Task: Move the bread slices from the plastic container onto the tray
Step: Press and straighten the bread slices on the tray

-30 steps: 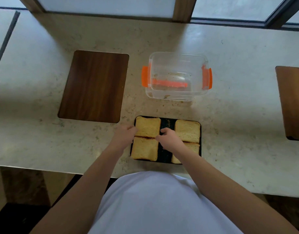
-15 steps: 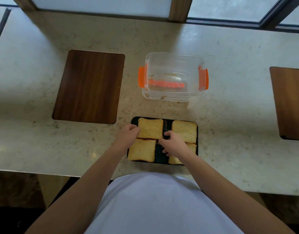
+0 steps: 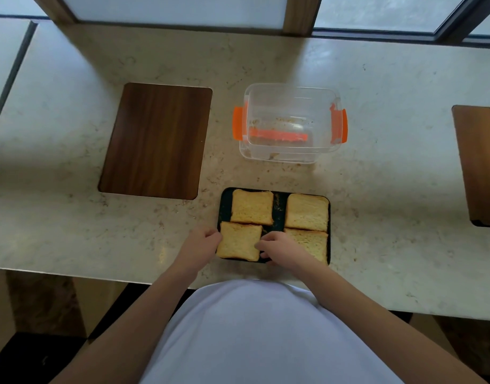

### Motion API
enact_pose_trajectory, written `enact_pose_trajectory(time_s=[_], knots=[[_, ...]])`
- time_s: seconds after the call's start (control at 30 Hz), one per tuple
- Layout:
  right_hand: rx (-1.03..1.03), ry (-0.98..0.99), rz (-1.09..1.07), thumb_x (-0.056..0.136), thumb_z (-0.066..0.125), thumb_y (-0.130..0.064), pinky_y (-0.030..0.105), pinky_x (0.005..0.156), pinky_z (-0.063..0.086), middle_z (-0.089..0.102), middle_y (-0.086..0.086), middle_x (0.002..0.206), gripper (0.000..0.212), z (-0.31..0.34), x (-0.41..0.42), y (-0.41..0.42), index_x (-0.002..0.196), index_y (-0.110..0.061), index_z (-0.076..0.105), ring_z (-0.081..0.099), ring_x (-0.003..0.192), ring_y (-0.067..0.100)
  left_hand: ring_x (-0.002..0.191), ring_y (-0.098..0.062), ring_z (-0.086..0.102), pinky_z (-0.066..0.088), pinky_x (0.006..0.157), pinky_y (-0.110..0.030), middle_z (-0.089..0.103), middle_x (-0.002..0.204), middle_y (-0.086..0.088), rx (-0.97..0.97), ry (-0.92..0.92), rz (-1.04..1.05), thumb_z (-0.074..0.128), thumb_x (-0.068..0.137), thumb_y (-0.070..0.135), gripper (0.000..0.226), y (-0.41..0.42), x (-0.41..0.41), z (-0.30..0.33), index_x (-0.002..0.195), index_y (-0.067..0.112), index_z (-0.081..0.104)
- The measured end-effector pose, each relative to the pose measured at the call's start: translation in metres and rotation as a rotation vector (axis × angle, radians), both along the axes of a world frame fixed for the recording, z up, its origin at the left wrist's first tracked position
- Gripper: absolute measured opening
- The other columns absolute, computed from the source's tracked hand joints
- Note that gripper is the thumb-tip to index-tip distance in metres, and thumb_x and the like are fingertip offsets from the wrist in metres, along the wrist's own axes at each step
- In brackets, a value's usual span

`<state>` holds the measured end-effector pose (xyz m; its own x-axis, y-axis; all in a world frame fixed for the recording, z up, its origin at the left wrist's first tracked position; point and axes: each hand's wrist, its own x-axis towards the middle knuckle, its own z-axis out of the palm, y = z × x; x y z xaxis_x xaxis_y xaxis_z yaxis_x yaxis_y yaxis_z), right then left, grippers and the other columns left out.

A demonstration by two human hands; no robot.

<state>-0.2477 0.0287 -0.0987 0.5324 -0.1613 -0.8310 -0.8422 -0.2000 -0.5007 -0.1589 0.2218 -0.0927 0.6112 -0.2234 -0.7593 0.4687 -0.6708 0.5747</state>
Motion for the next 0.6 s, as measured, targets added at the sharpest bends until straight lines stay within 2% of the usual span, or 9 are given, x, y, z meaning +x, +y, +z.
enact_pose_trajectory(time_s=[0.1,0.17,0.23,0.3,0.33,0.37,0.43,0.47,0.6], knots=[[-0.026,-0.001,0.000,0.091,0.062,-0.038,0.043,0.090,0.058,0.071,0.004,0.105,0.009,0.003,-0.005,-0.004,0.092,-0.030,0.062,0.069,0.097,0.017,0.075,-0.018,0.042,0.030,0.075,-0.036,0.046,0.079,-0.003,-0.028,0.040,-0.022,0.050,0.083,0.025,0.006,-0.007,-0.003,-0.002,0.078,0.022,0.051],[-0.033,0.012,-0.010,0.091,0.061,-0.040,0.040,0.085,0.058,0.070,0.001,0.104,0.019,0.005,-0.009,-0.008,0.104,-0.027,0.063,0.069,0.097,0.017,0.077,-0.019,0.045,0.034,0.076,-0.036,0.050,0.082,-0.003,-0.042,0.059,-0.035,0.050,0.084,0.026,0.005,-0.012,-0.005,-0.003,0.082,0.023,0.054],[-0.040,0.022,-0.014,0.091,0.061,-0.042,0.030,0.071,0.054,0.069,-0.005,0.102,0.031,0.006,-0.011,-0.012,0.116,-0.023,0.063,0.067,0.095,0.012,0.079,-0.020,0.050,0.040,0.076,-0.036,0.054,0.084,-0.004,-0.036,0.085,-0.044,0.052,0.085,0.028,0.007,-0.016,-0.007,-0.003,0.083,0.022,0.057],[-0.042,0.026,-0.019,0.092,0.060,-0.041,0.026,0.065,0.050,0.069,-0.006,0.102,0.037,0.006,-0.012,-0.015,0.122,-0.019,0.064,0.067,0.095,0.010,0.084,-0.020,0.057,0.048,0.079,-0.036,0.060,0.087,-0.004,-0.029,0.090,-0.013,0.054,0.088,0.027,0.010,-0.017,-0.006,-0.004,0.081,0.021,0.059],[-0.036,0.028,-0.039,0.092,0.060,-0.039,0.028,0.067,0.054,0.069,-0.003,0.103,0.038,0.006,-0.011,-0.017,0.124,-0.017,0.064,0.067,0.095,0.011,0.088,-0.018,0.061,0.051,0.084,-0.036,0.064,0.093,-0.003,-0.021,0.081,0.015,0.056,0.089,0.027,0.009,-0.017,-0.004,-0.005,0.085,0.022,0.062],[-0.027,0.027,-0.073,0.093,0.061,-0.036,0.033,0.074,0.060,0.069,0.001,0.105,0.039,0.007,-0.009,-0.018,0.125,-0.015,0.063,0.068,0.097,0.016,0.095,-0.019,0.063,0.053,0.090,-0.037,0.067,0.101,-0.002,-0.017,0.077,0.039,0.056,0.091,0.027,0.013,-0.017,-0.003,-0.006,0.098,0.022,0.066],[-0.018,0.014,-0.147,0.094,0.060,-0.032,0.045,0.088,0.061,0.069,0.008,0.107,0.045,0.009,-0.003,-0.021,0.133,-0.009,0.057,0.069,0.101,0.024,0.108,-0.022,0.063,0.051,0.102,-0.045,0.066,0.119,-0.006,-0.006,0.062,0.069,0.057,0.092,0.028,0.044,-0.019,0.004,-0.008,0.134,0.018,0.058],[-0.020,0.008,-0.174,0.095,0.060,-0.031,0.047,0.092,0.060,0.068,0.006,0.105,0.050,0.010,0.000,-0.023,0.139,-0.009,0.052,0.068,0.101,0.025,0.112,-0.023,0.061,0.049,0.105,-0.047,0.063,0.126,-0.008,0.006,0.052,0.070,0.056,0.092,0.029,0.054,-0.022,0.007,-0.007,0.144,0.016,0.050],[-0.012,-0.008,-0.270,0.095,0.059,-0.024,0.055,0.096,0.055,0.064,0.002,0.103,0.064,0.011,0.016,-0.027,0.153,-0.012,0.035,0.064,0.112,0.029,0.121,-0.029,0.059,0.047,0.107,-0.049,0.060,0.136,-0.012,0.016,0.008,0.031,0.053,0.091,0.030,0.064,-0.043,0.018,-0.004,0.151,0.013,0.041]])
